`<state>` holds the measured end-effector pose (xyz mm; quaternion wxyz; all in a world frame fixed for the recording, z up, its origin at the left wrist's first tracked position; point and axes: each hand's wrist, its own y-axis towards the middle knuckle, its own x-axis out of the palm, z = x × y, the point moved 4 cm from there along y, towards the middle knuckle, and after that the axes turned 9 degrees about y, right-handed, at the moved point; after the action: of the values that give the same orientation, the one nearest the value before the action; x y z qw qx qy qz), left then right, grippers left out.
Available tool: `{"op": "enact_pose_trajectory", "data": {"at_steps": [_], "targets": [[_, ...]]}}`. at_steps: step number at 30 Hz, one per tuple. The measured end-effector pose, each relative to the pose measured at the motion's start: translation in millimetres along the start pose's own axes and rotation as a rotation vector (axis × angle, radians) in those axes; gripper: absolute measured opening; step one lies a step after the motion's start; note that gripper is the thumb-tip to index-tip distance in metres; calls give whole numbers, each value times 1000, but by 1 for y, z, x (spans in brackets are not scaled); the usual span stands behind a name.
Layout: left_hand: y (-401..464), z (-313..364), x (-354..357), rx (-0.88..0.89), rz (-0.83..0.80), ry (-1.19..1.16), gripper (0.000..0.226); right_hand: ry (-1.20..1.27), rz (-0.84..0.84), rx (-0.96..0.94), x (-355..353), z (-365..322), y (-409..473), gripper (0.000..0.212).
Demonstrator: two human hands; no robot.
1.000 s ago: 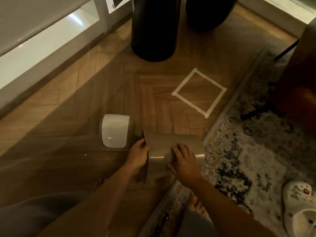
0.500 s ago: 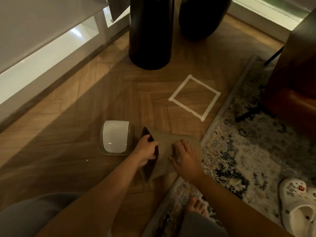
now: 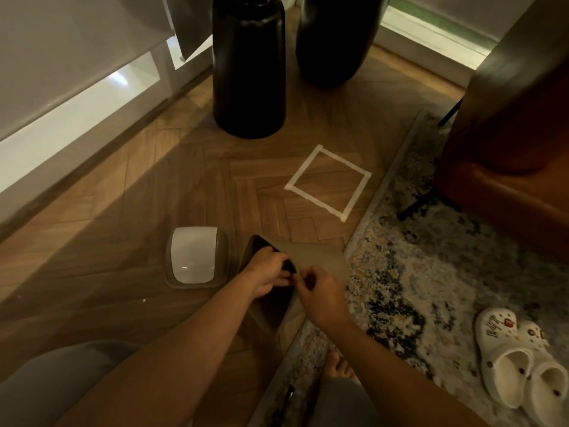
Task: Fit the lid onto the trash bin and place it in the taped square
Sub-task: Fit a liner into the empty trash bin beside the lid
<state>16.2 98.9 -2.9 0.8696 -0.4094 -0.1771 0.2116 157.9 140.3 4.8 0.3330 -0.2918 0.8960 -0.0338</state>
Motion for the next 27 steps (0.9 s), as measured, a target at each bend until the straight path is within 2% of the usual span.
{"op": "enact_pose_trajectory", "data": {"at_steps": [4,10,16,20,25,27], "targets": [[1,-1,-8,-3,1,-5,30,29,-31,-2,0,0,1,17],[2,-8,-39,48,108,104,41,12,-72,19,-19,-5,11,17],[-8,-6,-78,170,306,510,47,42,-80,40,-50,-19,19,23],[-27,-15,-91,236,351,668,55,96,-59,71,-60,-20,12,23],[-34,-26,-93,251,379,768,44,254,11,194,-58,-5,-2,25],[-33,-31,-95,253,363,859,31,337,29,248,-56,2,-5,29]]}}
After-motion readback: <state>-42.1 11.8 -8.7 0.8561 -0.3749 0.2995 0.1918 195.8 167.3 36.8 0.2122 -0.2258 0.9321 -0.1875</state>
